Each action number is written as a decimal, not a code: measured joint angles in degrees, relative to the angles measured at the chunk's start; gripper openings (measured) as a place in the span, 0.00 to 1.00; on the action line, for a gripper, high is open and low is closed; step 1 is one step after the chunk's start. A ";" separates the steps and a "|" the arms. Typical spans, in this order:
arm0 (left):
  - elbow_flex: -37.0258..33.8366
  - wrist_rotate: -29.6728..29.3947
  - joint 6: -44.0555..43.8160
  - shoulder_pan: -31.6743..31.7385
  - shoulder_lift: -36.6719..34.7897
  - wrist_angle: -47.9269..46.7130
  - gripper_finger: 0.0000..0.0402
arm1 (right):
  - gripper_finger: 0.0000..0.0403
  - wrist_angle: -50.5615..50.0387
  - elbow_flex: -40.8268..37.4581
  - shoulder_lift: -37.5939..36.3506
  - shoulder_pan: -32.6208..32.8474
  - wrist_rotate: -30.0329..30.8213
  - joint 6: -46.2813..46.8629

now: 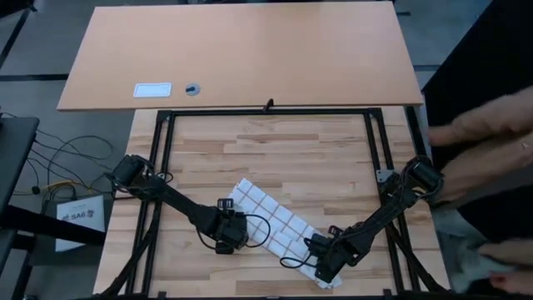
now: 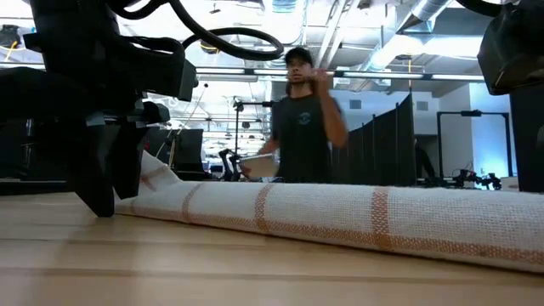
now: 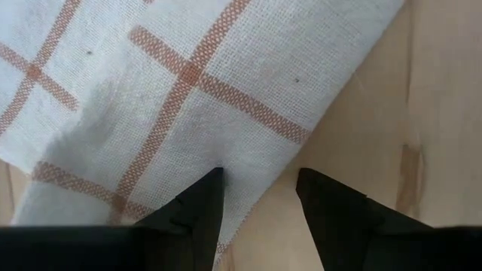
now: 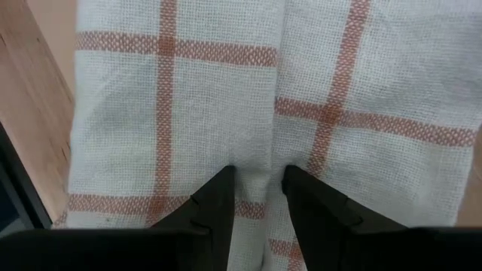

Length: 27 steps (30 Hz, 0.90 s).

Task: Roll towel
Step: Roll the white checkered towel

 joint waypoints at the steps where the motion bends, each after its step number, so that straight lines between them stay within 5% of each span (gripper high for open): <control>1: 0.00 0.00 -0.02 0.00 0.00 -0.01 0.40 | 0.27 0.02 0.00 0.00 0.00 0.00 -0.05; 27: 0.04 -0.20 0.68 -0.02 -0.09 -0.05 0.40 | 0.27 0.11 -0.07 0.09 -0.02 0.00 -1.08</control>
